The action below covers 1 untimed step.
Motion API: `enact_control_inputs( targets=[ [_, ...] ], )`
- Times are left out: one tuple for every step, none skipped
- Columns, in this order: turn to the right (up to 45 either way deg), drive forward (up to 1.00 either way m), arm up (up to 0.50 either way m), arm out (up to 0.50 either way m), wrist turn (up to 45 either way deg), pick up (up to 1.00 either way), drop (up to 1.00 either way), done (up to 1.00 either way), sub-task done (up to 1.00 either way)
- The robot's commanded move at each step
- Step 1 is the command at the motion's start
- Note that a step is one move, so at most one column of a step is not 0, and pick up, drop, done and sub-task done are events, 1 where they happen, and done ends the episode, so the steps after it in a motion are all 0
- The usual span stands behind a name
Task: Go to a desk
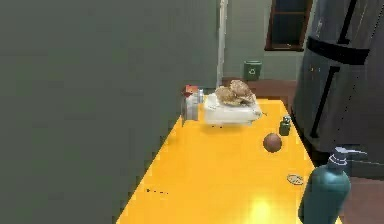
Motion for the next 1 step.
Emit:
enact_control_inputs(
  targets=[
    [45.0,0.00,0.00,0.00,0.0,0.00,0.00,0.00,0.00]
  ],
)
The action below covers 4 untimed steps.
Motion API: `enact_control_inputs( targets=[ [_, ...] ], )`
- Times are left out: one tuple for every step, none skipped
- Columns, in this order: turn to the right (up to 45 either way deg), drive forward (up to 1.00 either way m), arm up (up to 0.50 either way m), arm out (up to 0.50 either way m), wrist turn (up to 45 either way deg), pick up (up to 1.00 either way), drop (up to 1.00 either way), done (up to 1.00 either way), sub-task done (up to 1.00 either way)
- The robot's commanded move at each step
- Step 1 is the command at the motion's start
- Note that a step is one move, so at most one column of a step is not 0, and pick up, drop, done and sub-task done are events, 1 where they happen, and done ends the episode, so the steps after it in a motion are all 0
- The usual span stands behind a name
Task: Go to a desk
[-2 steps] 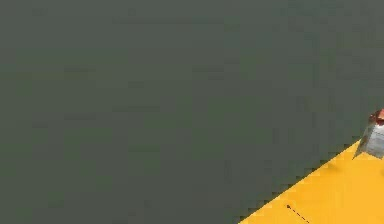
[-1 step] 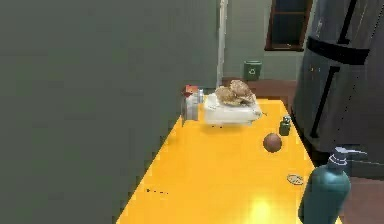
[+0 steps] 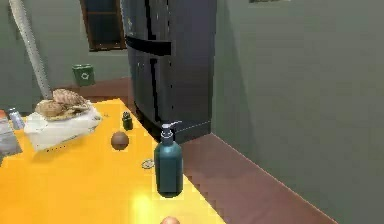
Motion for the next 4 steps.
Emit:
enact_control_inputs(
  targets=[
    [45.0,0.00,0.00,0.00,0.0,0.00,0.00,0.00,0.00],
    [18.0,0.00,0.00,0.00,0.0,0.00,0.00,0.00,0.00],
    [0.0,0.40,0.00,0.00,0.0,0.00,0.00,0.00,0.00],
    [-45.0,0.00,0.00,0.00,0.0,0.00,0.00,0.00,0.00]
  ],
)
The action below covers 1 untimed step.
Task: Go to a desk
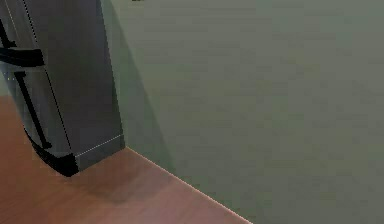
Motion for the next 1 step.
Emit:
enact_control_inputs(
  targets=[
    [0.0,0.15,0.00,0.00,0.0,0.00,0.00,0.00,0.00]
  ],
)
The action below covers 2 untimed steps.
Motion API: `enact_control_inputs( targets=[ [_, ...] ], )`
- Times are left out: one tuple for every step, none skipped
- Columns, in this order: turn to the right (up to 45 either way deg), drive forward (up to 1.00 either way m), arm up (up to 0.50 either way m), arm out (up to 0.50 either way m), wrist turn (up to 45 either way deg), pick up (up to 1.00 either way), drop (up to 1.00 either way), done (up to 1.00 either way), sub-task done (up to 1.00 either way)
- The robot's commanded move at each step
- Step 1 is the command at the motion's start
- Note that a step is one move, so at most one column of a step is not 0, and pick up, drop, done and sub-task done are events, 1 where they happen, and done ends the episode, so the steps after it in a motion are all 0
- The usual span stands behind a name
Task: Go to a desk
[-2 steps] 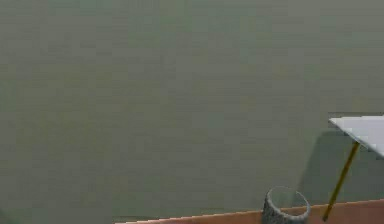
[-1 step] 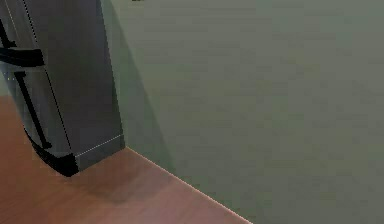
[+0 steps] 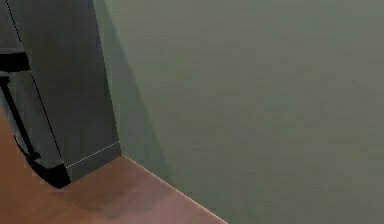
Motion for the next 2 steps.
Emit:
enact_control_inputs(
  targets=[
    [-45.0,0.00,0.00,0.00,0.0,0.00,0.00,0.00,0.00],
    [-3.0,0.00,0.00,0.00,0.0,0.00,0.00,0.00,0.00]
  ],
)
